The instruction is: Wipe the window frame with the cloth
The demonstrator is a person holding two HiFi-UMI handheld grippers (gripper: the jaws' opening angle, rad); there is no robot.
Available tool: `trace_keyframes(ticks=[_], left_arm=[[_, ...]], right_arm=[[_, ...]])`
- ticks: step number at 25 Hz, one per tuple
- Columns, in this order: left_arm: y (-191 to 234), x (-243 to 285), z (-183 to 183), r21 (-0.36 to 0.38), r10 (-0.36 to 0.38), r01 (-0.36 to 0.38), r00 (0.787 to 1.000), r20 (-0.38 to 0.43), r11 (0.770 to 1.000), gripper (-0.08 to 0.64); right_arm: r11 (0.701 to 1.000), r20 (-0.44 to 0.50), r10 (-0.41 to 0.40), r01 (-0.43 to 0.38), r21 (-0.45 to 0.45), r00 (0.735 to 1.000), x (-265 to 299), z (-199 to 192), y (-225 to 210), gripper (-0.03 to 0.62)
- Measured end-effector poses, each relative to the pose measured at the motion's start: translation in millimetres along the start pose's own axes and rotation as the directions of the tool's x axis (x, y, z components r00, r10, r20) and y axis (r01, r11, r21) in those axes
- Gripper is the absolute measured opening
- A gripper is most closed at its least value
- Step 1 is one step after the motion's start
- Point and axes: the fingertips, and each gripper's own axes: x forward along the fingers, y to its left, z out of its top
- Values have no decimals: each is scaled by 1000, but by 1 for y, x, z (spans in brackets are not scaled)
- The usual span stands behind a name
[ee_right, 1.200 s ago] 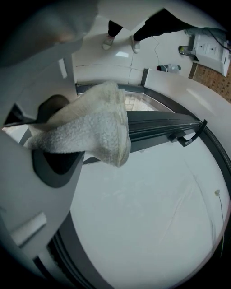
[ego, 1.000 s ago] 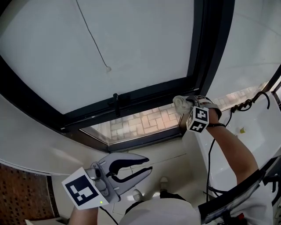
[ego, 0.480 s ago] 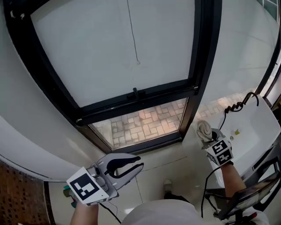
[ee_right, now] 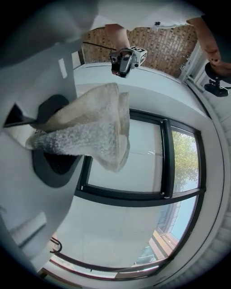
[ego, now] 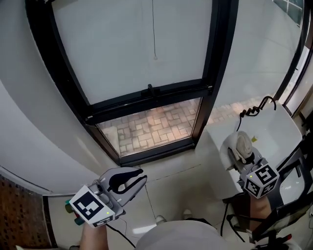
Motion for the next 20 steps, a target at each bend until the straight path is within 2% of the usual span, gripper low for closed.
trace_keyframes(ticks=[3,7,10,14,20], left_arm=[[-4,11,6,1,33,-33,999,-6,999,83],[-14,30,-2,37,28,-26,998,-48,999,83],[-20,38,1,38,38,-36,998,-50,999,83],[-34,50,-1,30,32,-31,998,-59,999,83],[-35,46,-7,33,81,-80,995,-58,996,83]], right_arm=[[997,-4,68,-68,29,998,1,2,-6,77],[989,-42,144,-142,49,989,18,-11,-5,77],[979,-49,201,-199,43,978,32,-14,5,77],[970,-39,236,-233,65,971,35,-20,6,77],[964,-29,261,-260,53,965,50,-23,-1,77]])
